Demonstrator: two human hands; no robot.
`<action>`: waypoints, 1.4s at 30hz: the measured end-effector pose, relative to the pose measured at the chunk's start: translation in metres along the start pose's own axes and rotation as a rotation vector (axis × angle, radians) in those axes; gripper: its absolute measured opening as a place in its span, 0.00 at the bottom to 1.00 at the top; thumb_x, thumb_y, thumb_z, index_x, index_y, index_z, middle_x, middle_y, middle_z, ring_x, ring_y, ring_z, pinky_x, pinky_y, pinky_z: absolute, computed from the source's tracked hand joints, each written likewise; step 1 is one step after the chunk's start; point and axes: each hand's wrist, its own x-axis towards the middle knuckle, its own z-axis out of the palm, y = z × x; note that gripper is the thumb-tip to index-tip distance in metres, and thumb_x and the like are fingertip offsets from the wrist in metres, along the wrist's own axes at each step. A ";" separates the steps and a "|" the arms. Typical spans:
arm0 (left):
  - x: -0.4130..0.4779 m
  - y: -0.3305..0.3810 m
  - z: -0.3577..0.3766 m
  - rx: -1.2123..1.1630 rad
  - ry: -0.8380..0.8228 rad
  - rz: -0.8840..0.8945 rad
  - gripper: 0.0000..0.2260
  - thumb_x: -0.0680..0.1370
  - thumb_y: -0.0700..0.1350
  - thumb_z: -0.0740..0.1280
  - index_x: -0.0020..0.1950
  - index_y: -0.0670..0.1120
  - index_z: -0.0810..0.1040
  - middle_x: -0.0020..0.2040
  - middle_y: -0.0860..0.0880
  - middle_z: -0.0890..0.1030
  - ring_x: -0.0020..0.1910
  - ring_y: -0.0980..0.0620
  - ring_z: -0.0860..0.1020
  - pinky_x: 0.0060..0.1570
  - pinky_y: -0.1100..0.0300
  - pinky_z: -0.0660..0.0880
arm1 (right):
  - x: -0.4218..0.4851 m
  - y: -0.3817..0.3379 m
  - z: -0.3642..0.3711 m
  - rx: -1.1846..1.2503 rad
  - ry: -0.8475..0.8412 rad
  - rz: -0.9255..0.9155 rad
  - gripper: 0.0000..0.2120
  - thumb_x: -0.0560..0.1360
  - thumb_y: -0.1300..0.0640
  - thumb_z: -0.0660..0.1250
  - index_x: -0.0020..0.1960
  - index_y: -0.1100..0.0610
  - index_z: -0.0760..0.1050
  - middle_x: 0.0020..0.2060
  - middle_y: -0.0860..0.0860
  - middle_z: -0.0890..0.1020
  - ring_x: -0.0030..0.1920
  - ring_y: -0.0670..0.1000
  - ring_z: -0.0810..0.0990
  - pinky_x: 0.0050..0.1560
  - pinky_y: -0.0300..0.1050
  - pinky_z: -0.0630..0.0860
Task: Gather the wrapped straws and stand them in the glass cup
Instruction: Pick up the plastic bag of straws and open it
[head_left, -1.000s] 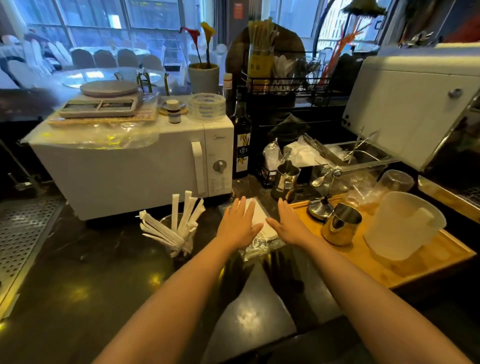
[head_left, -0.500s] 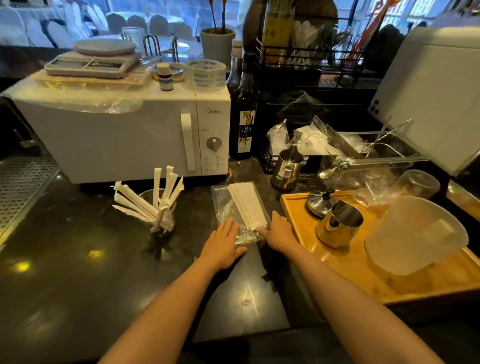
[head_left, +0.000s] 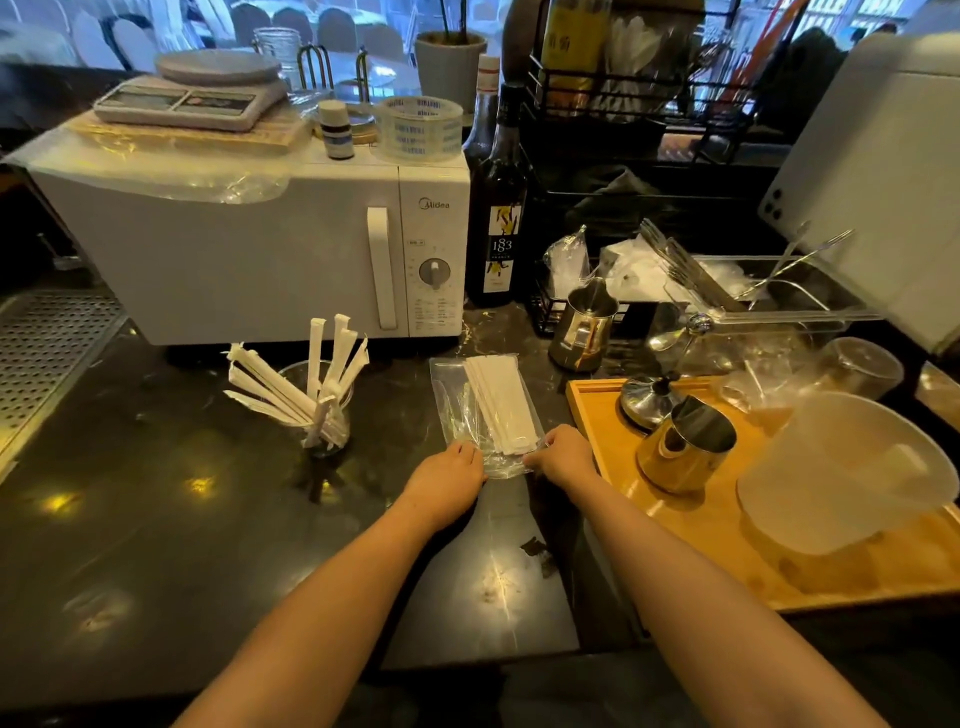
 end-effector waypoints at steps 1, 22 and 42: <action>-0.001 0.001 -0.001 0.013 0.006 0.015 0.15 0.79 0.38 0.52 0.65 0.36 0.64 0.65 0.37 0.69 0.63 0.41 0.68 0.58 0.50 0.73 | -0.001 0.000 -0.001 0.033 -0.009 0.005 0.08 0.68 0.63 0.71 0.43 0.67 0.77 0.42 0.63 0.81 0.43 0.57 0.78 0.44 0.48 0.75; -0.019 0.004 -0.083 -0.156 0.281 -0.097 0.10 0.78 0.45 0.57 0.50 0.42 0.75 0.49 0.40 0.81 0.47 0.41 0.78 0.38 0.53 0.69 | -0.048 -0.048 -0.043 0.607 0.068 -0.166 0.13 0.71 0.68 0.60 0.39 0.51 0.63 0.31 0.53 0.75 0.27 0.48 0.75 0.24 0.37 0.69; -0.081 -0.032 -0.146 -1.191 0.028 0.020 0.13 0.78 0.42 0.58 0.34 0.47 0.72 0.30 0.52 0.75 0.21 0.64 0.73 0.24 0.72 0.71 | -0.096 -0.102 -0.043 0.720 -0.153 -0.416 0.08 0.73 0.66 0.63 0.37 0.57 0.72 0.29 0.54 0.77 0.21 0.41 0.75 0.22 0.32 0.72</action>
